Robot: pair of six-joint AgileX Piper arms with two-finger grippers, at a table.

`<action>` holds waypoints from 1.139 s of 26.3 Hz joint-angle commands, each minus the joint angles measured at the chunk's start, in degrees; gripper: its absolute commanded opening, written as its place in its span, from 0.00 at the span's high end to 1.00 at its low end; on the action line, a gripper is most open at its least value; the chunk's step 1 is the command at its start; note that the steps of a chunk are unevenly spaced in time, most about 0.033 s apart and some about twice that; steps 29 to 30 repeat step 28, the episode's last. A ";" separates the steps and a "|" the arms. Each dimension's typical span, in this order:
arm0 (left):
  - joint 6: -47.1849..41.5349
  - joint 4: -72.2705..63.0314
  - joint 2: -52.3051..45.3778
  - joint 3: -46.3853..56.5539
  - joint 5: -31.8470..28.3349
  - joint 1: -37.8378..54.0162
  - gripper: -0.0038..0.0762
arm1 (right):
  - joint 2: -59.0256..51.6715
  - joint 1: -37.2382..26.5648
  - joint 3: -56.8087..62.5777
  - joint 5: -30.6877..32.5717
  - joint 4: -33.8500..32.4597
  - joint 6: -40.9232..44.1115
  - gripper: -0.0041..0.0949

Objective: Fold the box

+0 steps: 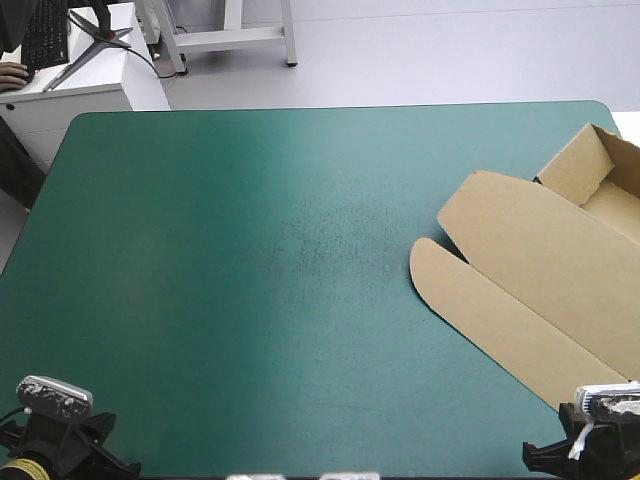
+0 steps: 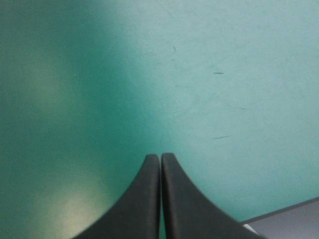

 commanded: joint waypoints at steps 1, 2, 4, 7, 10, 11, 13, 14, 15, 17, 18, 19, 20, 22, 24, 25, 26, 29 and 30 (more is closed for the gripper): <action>-0.01 2.98 0.82 -1.75 1.72 -0.22 0.96 | 0.20 -0.04 0.07 -1.14 0.62 -1.51 0.96; -0.01 2.98 0.82 -1.75 1.72 -0.22 0.96 | 0.20 -0.04 0.45 -1.27 0.62 -2.36 0.96; -0.01 2.73 0.82 -1.75 1.72 -0.22 0.96 | 0.20 -0.04 1.18 -1.74 0.62 -2.53 0.96; -0.22 2.73 0.82 -1.75 1.72 -0.22 0.96 | 0.20 -0.04 2.03 -2.66 0.62 -2.53 0.96; -0.22 2.73 0.82 -1.75 1.72 -0.22 0.96 | 0.20 -0.04 2.81 -4.07 0.62 -2.53 0.96; -0.22 2.73 0.82 -1.75 1.72 -0.22 0.96 | 0.20 -0.04 3.08 -4.41 0.62 -2.53 0.96; -0.22 2.73 0.82 -1.75 1.72 -0.22 0.96 | 0.20 -0.04 3.63 -5.28 0.62 -2.53 0.96; -0.22 2.73 0.82 -1.75 1.72 -0.22 0.96 | 0.20 -0.04 3.98 -5.83 0.62 -2.53 0.96; -0.22 2.73 0.82 -1.75 1.72 -0.22 0.96 | 0.20 -0.04 4.33 -6.25 0.62 -2.53 0.96; -0.22 2.73 0.82 -1.75 1.72 -0.22 0.96 | 0.20 -0.04 5.47 -6.95 0.62 -2.53 0.96; -0.22 2.73 0.82 -1.75 1.72 -0.22 0.96 | 0.20 -0.04 5.72 -7.12 0.62 -2.53 0.96; -0.22 2.73 0.82 -1.75 1.72 -0.22 0.96 | 0.20 -0.04 5.60 -7.39 0.62 -2.53 0.96; -0.22 2.73 0.82 -1.75 1.72 -0.22 0.96 | 0.20 -0.04 5.60 -7.39 0.62 -2.53 0.96; -0.22 2.73 0.82 -1.75 1.72 -0.22 0.96 | 0.20 -0.04 5.60 -7.39 0.62 -2.53 0.96; -0.22 2.73 0.82 -1.75 1.72 -0.22 0.96 | 0.20 -0.04 5.60 -7.27 0.62 -2.25 0.96; -0.22 2.73 0.82 -1.75 1.72 -0.22 0.96 | 0.20 -0.04 5.60 -7.27 0.62 -2.25 0.96; -0.22 2.73 0.82 -1.75 1.72 -0.22 0.96 | 0.20 -0.04 5.60 -7.27 0.62 -2.25 0.96; -0.22 2.73 0.82 -1.75 1.72 -0.22 0.96 | 0.20 -0.04 5.60 -7.27 0.62 -2.25 0.96; -0.22 2.73 0.82 -1.75 1.72 -0.22 0.96 | 0.20 -0.04 5.60 -7.27 0.62 -2.25 0.96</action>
